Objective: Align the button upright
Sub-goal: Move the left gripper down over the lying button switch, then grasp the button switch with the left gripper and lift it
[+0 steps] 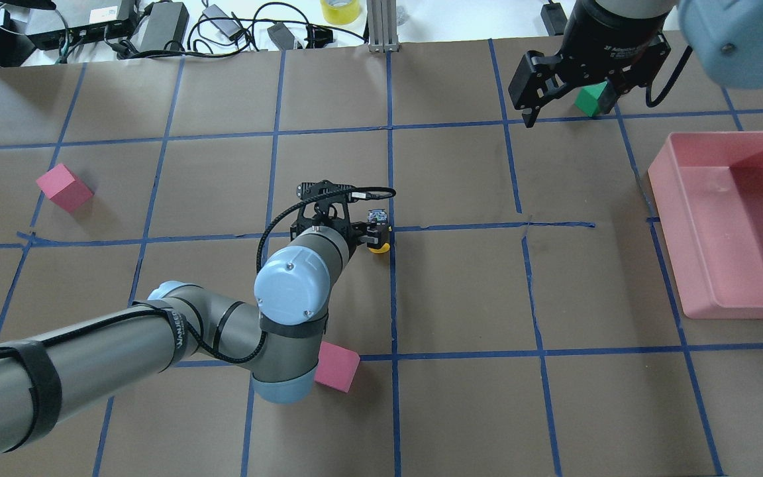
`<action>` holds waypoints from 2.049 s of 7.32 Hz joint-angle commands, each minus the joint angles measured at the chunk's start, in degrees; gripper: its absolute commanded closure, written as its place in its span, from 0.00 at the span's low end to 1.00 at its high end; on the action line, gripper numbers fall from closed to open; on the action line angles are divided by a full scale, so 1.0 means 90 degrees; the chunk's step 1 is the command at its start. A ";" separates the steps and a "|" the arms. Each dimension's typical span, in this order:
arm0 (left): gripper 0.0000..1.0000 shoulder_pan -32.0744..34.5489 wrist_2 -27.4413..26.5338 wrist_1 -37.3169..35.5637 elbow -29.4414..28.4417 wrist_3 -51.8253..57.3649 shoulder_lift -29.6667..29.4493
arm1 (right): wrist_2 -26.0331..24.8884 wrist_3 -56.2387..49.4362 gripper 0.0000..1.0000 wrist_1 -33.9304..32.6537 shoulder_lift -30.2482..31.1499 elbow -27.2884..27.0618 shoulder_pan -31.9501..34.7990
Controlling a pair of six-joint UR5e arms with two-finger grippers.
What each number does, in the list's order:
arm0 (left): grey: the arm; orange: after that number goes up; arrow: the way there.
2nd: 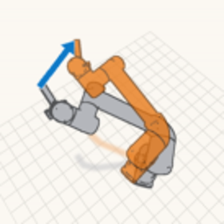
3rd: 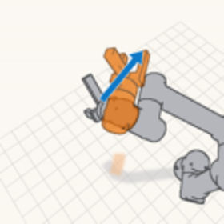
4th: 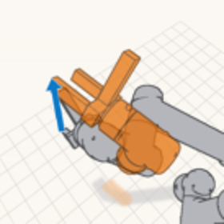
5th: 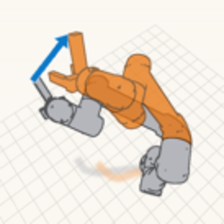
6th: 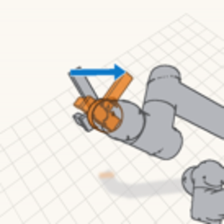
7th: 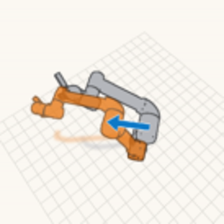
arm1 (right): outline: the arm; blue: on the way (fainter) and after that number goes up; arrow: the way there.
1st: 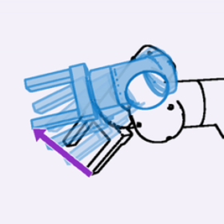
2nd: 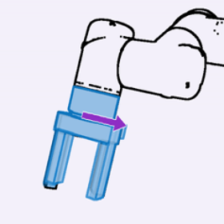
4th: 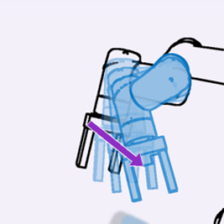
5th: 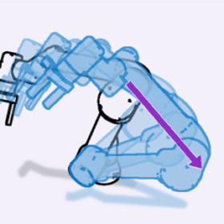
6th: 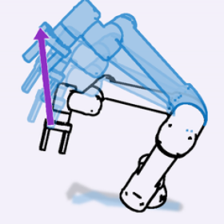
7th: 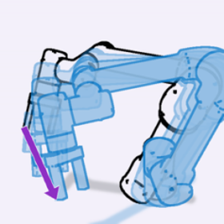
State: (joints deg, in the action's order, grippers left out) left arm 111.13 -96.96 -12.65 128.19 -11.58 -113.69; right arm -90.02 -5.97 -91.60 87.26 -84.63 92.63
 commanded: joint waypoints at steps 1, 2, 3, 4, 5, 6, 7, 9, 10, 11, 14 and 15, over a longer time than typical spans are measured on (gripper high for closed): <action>0.03 0.0162 -0.0018 -0.1021 -0.0005 -0.0148 -0.0705 | -0.0008 -0.0010 0.00 -0.0008 -0.0008 0.0000 -0.0009; 0.03 0.0201 -0.0017 -0.1433 -0.0025 -0.0526 -0.0940 | -0.0008 -0.0001 0.00 -0.0008 -0.0008 -0.0010 -0.0009; 0.03 0.0337 -0.0046 -0.1582 -0.0044 -0.0655 -0.1145 | -0.0008 -0.0010 0.00 0.0011 -0.0008 -0.0010 -0.0009; 0.03 0.0396 -0.0076 -0.1583 -0.0112 -0.0647 -0.1283 | -0.0008 -0.0001 0.00 0.0011 -0.0008 -0.0020 -0.0009; 0.03 0.0416 -0.0066 -0.1583 -0.0200 -0.0647 -0.1419 | 0.0002 0.0000 0.00 0.0002 -0.0008 -0.0039 -0.0009; 0.11 0.0426 -0.0076 -0.1583 -0.0201 -0.0589 -0.1450 | -0.0007 0.0000 0.00 0.0002 0.0002 -0.0078 -0.0019; 0.43 0.0426 -0.0086 -0.1583 -0.0201 -0.0520 -0.1440 | -0.0008 -0.0010 0.00 0.0002 0.0002 -0.0079 -0.0019; 0.87 0.0426 -0.0202 -0.1583 -0.0201 -0.0422 -0.1440 | -0.0008 0.0000 0.00 0.0011 0.0002 -0.0079 -0.0019; 1.00 0.0426 -0.0203 -0.1583 -0.0210 -0.0422 -0.1392 | -0.0008 0.0000 0.00 0.0002 0.0002 -0.0117 -0.0019; 1.00 0.0426 -0.0193 -0.1516 -0.0278 -0.0383 -0.1247 | -0.0008 0.0000 0.00 0.0002 0.0002 -0.0118 -0.0019; 1.00 0.0271 -0.0232 0.1653 -0.1572 -0.0480 -0.0428 | -0.0008 0.0000 0.00 0.0011 0.0002 -0.0127 -0.0019; 1.00 0.0115 -0.0145 0.3186 -0.2129 -0.0500 -0.0144 | -0.0008 0.0000 0.00 0.0021 0.0002 -0.0127 -0.0019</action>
State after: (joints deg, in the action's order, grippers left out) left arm 113.61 -98.87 -0.55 115.09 -15.73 -118.38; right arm -90.09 -5.98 -91.49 87.28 -85.75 92.46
